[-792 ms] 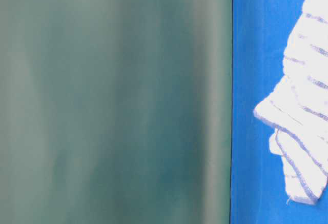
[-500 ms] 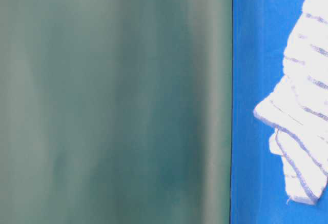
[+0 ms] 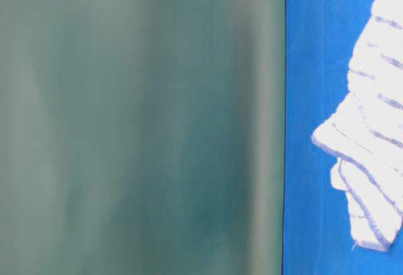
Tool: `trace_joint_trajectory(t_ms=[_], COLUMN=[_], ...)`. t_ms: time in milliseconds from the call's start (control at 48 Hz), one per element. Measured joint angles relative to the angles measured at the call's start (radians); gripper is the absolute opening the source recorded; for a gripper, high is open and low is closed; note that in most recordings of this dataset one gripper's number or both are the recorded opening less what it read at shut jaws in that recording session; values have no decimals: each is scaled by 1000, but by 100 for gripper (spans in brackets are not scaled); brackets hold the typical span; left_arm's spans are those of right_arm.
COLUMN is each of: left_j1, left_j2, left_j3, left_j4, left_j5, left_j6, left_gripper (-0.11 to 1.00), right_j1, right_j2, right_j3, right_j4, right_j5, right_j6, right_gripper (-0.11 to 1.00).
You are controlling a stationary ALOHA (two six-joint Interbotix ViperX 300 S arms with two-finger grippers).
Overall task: Lift the towel with both arms.
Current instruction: 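Move both grippers inward and pinch opposite ends of the striped towel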
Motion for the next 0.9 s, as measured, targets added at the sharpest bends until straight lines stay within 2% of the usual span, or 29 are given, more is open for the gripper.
trace_joint_trajectory(t_ms=[83,146,208,271,521,896], left_j1=[0,2,9,18,54,80], left_j2=[78,135,201,261,460,687], left_j3=[-17,-31,-49,-71,-147,-209], left_j4=[0,0,0,0,0,0], left_j5=[-2,-6,-9,-9,-14,-92], left_j6=[-2,2,3,0,0,0], left_gripper=[41,60,79,90,91,91], right_j1=[12,21,32,38,40,40], right_j2=[78,126,179,230,397,541], right_j3=[-17,-26,-38,-52,-92,-107], right_j4=[0,0,2,2,5,9], right_j5=[0,0,2,2,20,12], right_j6=[12,17,28,44,94,103], right_gripper=[55,66,64,61,61,61])
